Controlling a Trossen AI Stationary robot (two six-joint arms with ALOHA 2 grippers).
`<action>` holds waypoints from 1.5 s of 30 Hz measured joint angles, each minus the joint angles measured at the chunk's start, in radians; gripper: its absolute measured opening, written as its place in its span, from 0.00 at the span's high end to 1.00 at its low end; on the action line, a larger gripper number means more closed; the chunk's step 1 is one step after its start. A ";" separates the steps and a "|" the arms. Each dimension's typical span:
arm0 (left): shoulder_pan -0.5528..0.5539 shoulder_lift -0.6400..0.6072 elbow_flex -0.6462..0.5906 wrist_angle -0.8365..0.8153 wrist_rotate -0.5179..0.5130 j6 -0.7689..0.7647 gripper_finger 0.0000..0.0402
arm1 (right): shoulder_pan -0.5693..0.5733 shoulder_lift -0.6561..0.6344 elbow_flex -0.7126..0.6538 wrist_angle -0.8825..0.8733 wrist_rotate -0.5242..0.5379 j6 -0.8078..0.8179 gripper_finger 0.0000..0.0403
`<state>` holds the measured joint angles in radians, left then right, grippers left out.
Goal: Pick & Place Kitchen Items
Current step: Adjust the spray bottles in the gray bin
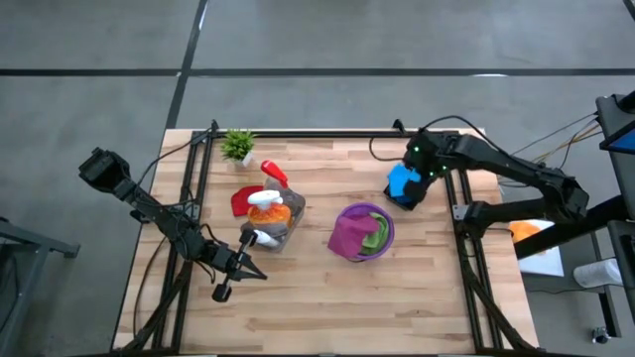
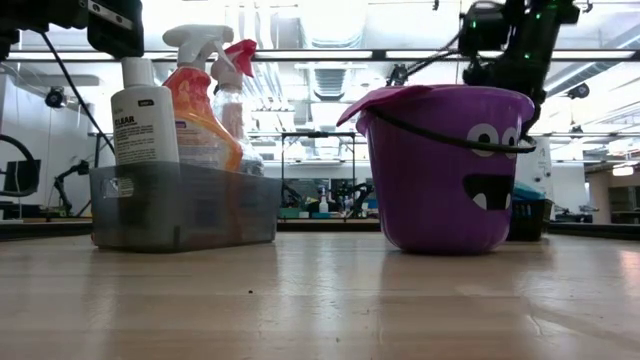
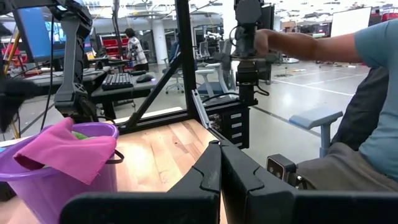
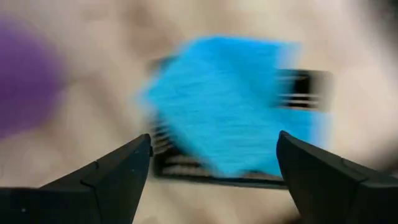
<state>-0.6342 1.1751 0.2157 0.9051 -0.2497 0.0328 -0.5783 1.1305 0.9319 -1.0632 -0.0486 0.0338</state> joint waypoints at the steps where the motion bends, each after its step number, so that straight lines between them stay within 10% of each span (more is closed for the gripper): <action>1: 0.000 0.000 0.000 0.000 0.000 0.000 1.00 | 0.004 -0.001 0.008 0.000 0.081 0.032 0.16; 9: 0.000 0.000 0.000 -0.001 0.000 0.008 1.00 | 0.024 -0.038 0.001 0.068 0.094 -0.001 0.16; 22: -0.044 -0.097 -0.001 -0.123 -0.006 -0.009 1.00 | 0.314 -0.359 -0.300 1.028 -0.007 0.005 0.16; 34: -0.070 -0.487 -0.006 -0.542 -0.024 -0.151 1.00 | 0.657 -0.366 -0.345 1.075 0.194 0.012 0.16; 45: -0.057 -0.508 0.118 -0.551 -0.024 0.089 1.00 | 0.735 -0.281 -0.329 1.092 0.251 -0.011 0.16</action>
<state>-0.6910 0.6675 0.3336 0.3541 -0.2737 0.1218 0.1570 0.8496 0.6029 0.0288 0.2020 0.0226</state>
